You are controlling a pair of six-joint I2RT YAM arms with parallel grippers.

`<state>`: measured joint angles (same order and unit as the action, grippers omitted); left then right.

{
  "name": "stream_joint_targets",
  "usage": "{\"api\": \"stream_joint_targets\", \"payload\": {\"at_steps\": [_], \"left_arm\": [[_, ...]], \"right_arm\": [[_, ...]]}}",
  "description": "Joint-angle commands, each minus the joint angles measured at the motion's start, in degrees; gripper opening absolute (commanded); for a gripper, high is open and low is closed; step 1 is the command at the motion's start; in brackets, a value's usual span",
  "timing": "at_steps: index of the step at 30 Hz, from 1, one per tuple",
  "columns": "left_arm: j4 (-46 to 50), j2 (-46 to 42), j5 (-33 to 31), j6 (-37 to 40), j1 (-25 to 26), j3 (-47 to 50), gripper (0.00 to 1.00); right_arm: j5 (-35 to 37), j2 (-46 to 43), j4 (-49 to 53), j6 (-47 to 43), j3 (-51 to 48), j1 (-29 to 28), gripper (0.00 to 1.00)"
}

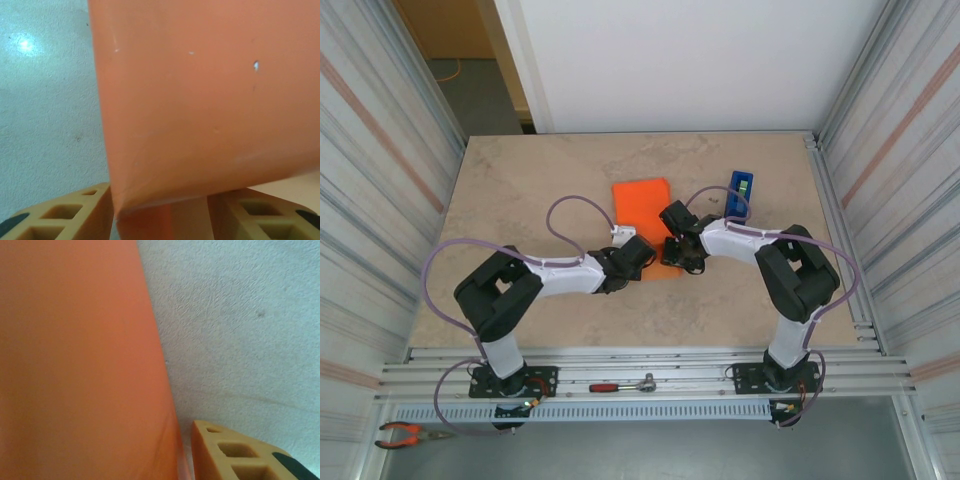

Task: Wrap the gift box in paper
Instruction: Fold the third fold of the wrapping paper on the gift box.

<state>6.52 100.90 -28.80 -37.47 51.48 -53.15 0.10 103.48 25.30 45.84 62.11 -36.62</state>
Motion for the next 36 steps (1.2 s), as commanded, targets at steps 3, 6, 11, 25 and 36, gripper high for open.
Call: {"api": "stream_joint_targets", "payload": {"at_steps": [3, 6, 11, 25, 36], "left_arm": [[-0.39, 1.17, -1.44, 0.37, 0.42, -1.22, 0.5], [-0.46, 1.39, -1.45, 0.38, 0.44, -1.21, 0.49], [-0.38, 1.66, -1.28, 0.24, 0.5, -1.43, 0.49], [0.21, -0.03, -1.57, -0.35, 0.52, -0.6, 0.49], [-0.07, -2.4, -1.44, -2.51, 0.44, 3.46, 0.39]], "right_arm": [[0.37, 1.53, -0.43, -0.44, 0.75, 0.35, 0.31], [0.29, 1.65, -0.51, -0.39, 0.56, 0.35, 0.28], [0.26, 1.77, -0.87, -0.41, -0.12, 0.39, 0.19], [-0.32, 1.21, -1.04, -0.36, -1.44, 0.25, 0.04], [-0.23, -1.52, -0.25, -0.1, -2.83, -0.58, 0.08]]}}
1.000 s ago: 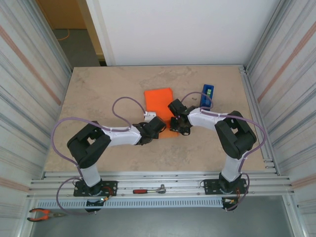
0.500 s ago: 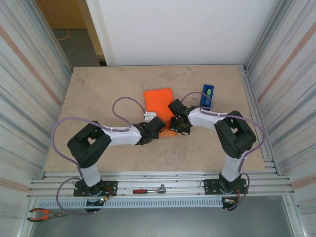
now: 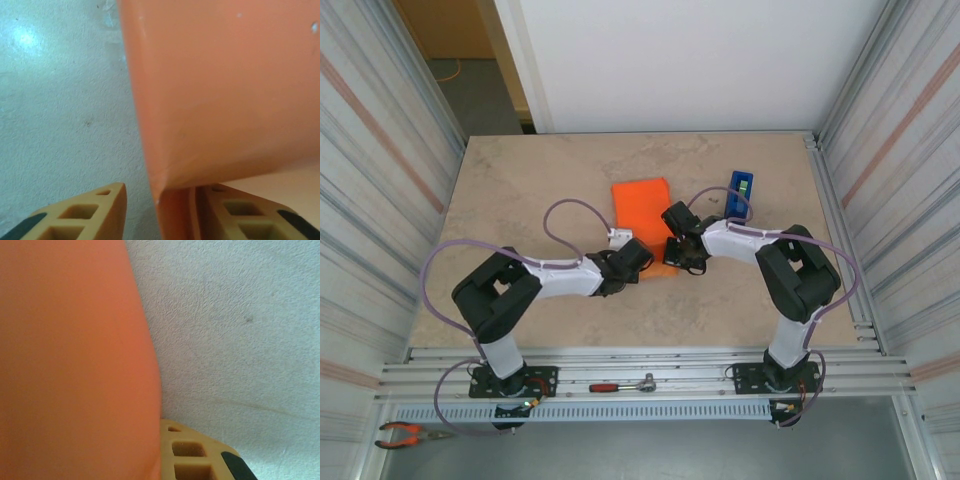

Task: Wrap the gift box in paper
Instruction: Fold the third fold of the wrapping paper on the gift box.

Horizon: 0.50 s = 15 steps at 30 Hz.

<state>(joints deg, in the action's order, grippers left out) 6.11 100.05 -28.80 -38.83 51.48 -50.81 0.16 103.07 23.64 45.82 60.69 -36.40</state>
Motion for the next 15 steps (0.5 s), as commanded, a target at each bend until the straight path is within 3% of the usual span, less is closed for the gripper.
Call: {"api": "stream_joint_targets", "payload": {"at_steps": [1, 10, 15], "left_arm": [[-0.01, -1.52, -1.32, -1.17, 0.42, 1.38, 0.36], [-1.47, -1.98, -0.58, -1.43, 0.88, 3.04, 0.03], [-1.39, -2.82, -0.56, -1.96, 1.41, 3.82, 0.0]], "right_arm": [[-0.29, -1.22, 1.43, -0.01, -1.47, -0.95, 0.08], [-0.17, -4.26, 2.49, 0.33, -2.4, -1.28, 0.34], [0.18, -6.41, 2.92, 0.61, -3.33, -1.29, 0.38]]}}
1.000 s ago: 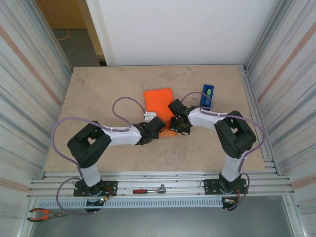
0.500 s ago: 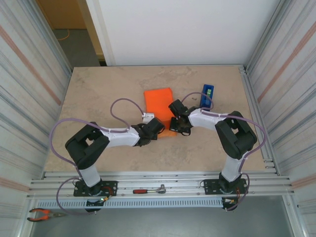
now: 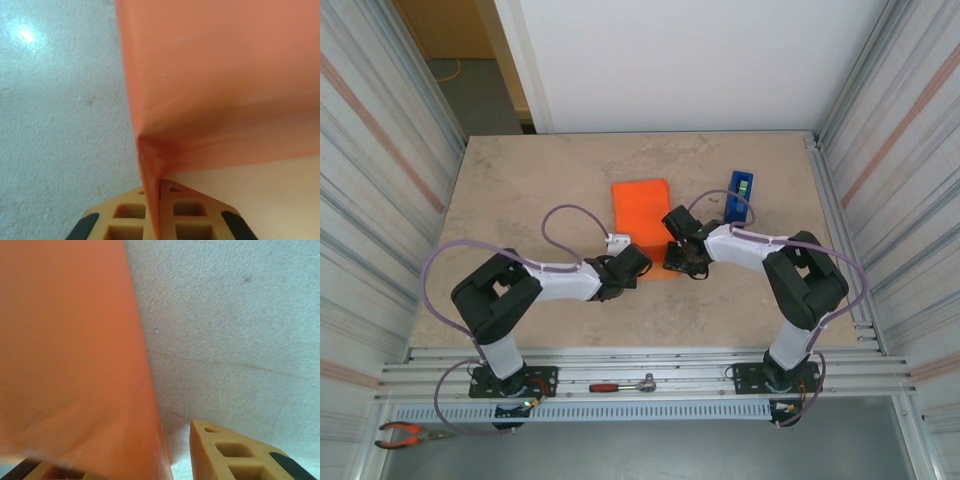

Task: Wrap the gift box in paper
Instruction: Fold the third fold of the wrapping paper on the gift box.

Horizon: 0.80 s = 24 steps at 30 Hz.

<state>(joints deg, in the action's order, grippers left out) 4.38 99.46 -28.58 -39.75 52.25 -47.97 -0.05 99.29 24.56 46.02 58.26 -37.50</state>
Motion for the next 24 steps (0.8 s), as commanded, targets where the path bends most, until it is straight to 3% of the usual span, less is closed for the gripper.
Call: {"api": "stream_joint_targets", "payload": {"at_steps": [1, 10, 20, 22, 24], "left_arm": [[0.36, -2.41, -0.74, -1.16, 0.81, 1.19, 0.0], [1.18, -4.33, -1.58, -2.1, 1.99, 3.27, 0.0], [1.37, -4.22, -1.76, -2.76, 2.08, 3.94, 0.0], [1.4, -3.82, -1.74, -2.83, 2.07, 3.65, 0.0], [1.33, -3.59, -1.64, -2.87, 2.11, 3.54, 0.0]], "right_arm": [[0.36, -2.89, 2.07, 0.47, -1.08, -0.17, 0.38], [0.14, -3.86, 2.17, 0.66, -1.67, -0.27, 0.38], [-0.37, -3.16, 1.27, 0.83, -2.72, -1.05, 0.32], [-0.61, -2.63, 1.3, 0.74, -2.41, -1.41, 0.26], [-0.6, -2.52, 1.14, 0.66, -2.12, -1.87, 0.13]]}}
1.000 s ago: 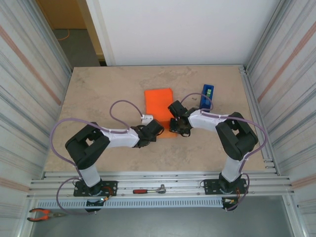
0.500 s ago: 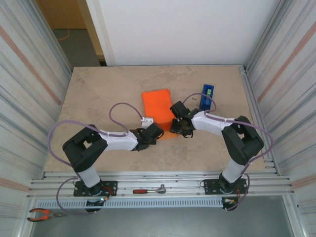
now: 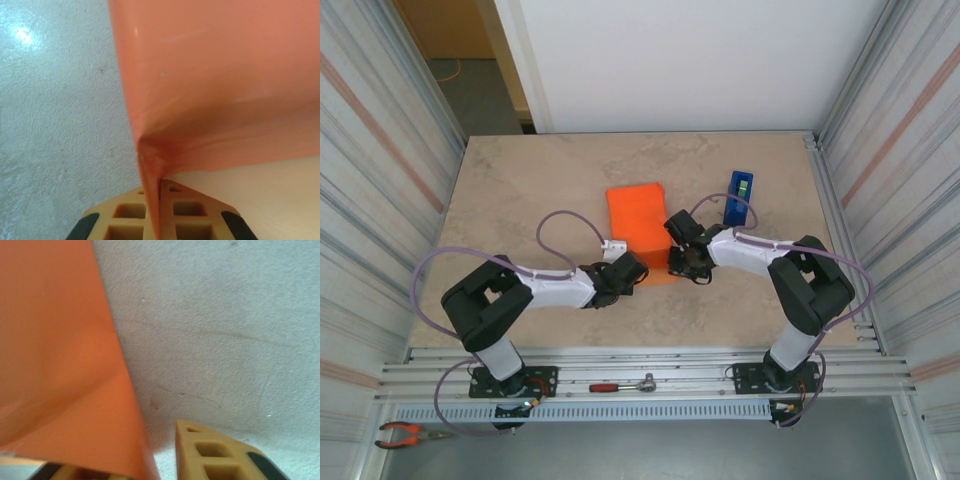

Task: Wrap the gift box in paper
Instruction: Fold the third fold of the wrapping paper on the gift box.

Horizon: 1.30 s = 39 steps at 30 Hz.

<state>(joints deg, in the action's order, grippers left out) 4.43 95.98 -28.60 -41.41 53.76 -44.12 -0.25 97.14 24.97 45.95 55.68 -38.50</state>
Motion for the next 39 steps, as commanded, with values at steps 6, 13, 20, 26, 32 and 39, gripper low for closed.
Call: {"api": "stream_joint_targets", "payload": {"at_steps": [6, 13, 20, 26, 32, 39], "left_arm": [[1.13, -0.01, -1.58, -1.15, 0.7, -0.32, 0.0], [1.09, 0.05, -1.5, -1.28, 0.73, -0.35, 0.0], [1.0, 0.13, -1.46, -1.32, 0.74, -0.35, 0.0], [0.59, -0.23, -1.15, -1.07, 0.75, -0.37, 0.0], [-0.72, -1.93, -0.04, -0.1, 0.65, 0.3, 0.0], [-2.63, -8.07, 2.52, 0.1, 0.3, 3.51, 0.31]], "right_arm": [[0.03, -0.55, 1.26, 0.64, 1.09, -1.75, 0.01], [-0.01, -0.62, 1.31, 0.9, 0.86, -2.07, 0.04], [-0.25, -0.06, 1.75, 0.57, 1.09, -2.05, 0.26], [-0.39, -0.73, 1.15, 0.26, 1.04, -2.13, 0.11], [0.13, -1.38, 2.32, 0.05, 1.37, -2.06, 0.47], [-0.07, -2.48, 2.45, -0.47, 1.79, -0.71, 0.56]]}}
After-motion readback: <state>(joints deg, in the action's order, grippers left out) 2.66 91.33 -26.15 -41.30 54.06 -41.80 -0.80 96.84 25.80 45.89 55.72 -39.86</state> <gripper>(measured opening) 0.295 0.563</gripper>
